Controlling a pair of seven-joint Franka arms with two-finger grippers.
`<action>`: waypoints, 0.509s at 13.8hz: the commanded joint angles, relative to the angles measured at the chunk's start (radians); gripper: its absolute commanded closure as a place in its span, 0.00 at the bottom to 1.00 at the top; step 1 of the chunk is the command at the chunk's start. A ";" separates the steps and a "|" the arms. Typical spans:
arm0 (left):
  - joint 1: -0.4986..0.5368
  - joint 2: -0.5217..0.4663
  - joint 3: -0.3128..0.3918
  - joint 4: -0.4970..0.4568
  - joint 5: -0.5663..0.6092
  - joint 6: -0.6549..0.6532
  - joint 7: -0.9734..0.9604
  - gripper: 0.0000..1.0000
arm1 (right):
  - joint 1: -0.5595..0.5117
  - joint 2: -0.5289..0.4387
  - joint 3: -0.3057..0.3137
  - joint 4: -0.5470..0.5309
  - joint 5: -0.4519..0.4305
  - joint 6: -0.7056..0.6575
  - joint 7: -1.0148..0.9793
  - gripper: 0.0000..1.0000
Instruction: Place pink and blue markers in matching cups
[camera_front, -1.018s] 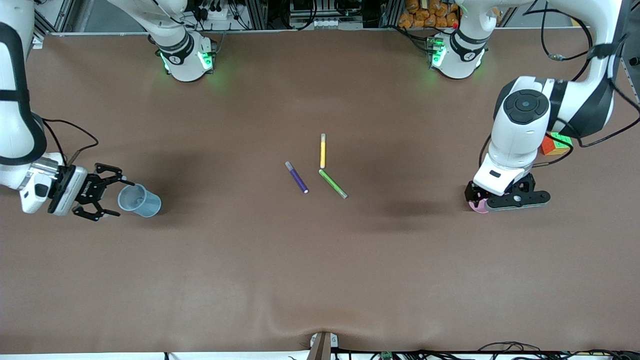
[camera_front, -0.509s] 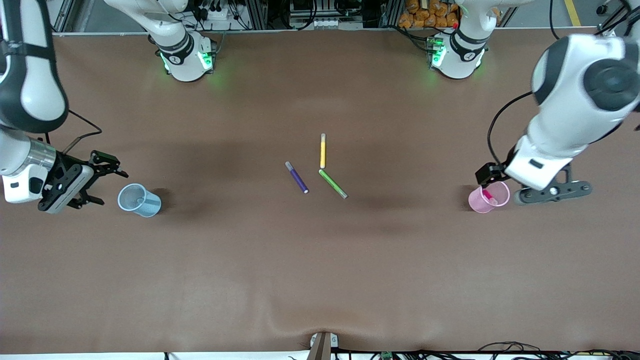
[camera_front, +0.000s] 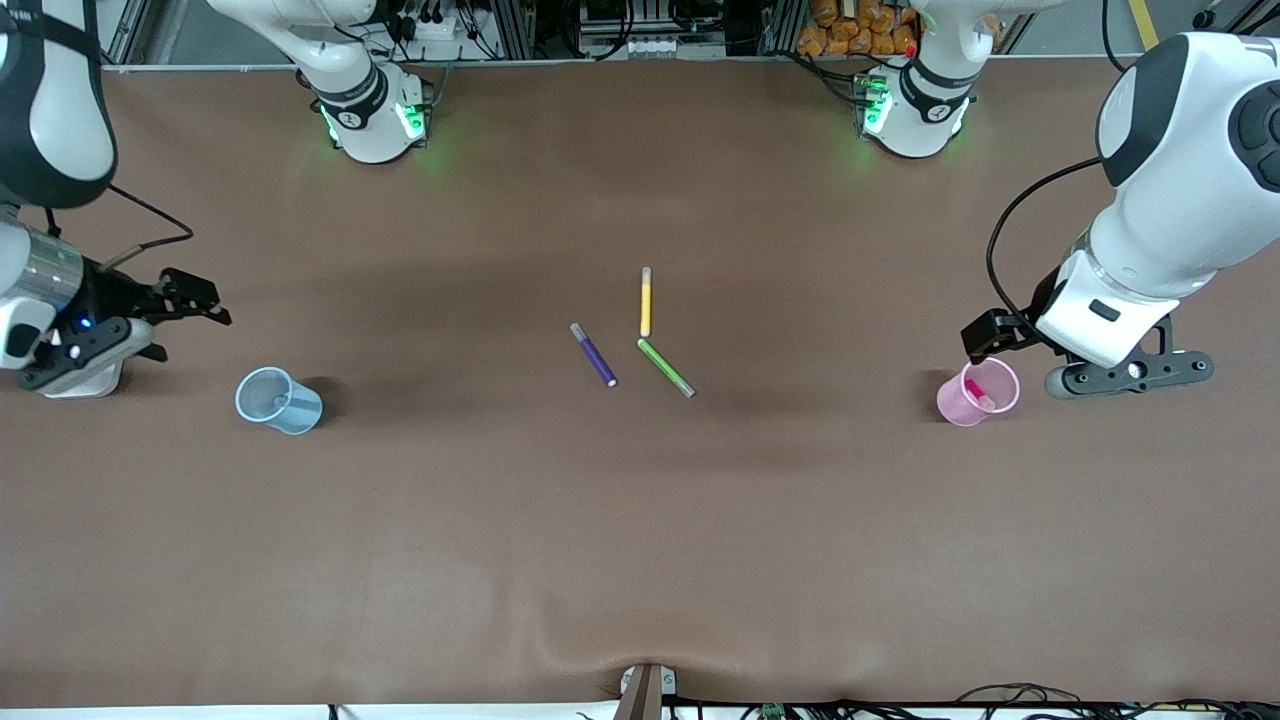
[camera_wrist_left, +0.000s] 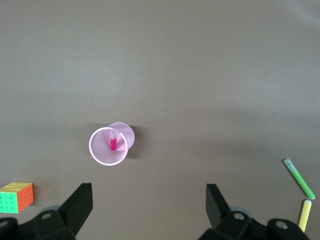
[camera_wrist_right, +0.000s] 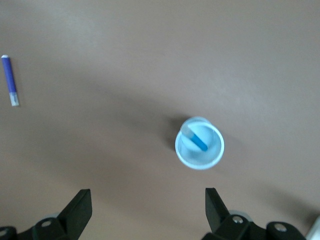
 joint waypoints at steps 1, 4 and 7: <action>0.000 0.013 -0.003 0.032 -0.016 -0.027 0.020 0.00 | 0.001 -0.039 0.028 0.028 -0.037 -0.073 0.173 0.00; 0.002 0.016 0.006 0.032 -0.015 -0.026 0.043 0.00 | 0.026 -0.039 0.026 0.125 -0.057 -0.168 0.337 0.00; 0.013 0.011 0.012 0.034 -0.022 -0.027 0.080 0.00 | 0.023 -0.036 0.020 0.200 -0.057 -0.250 0.425 0.00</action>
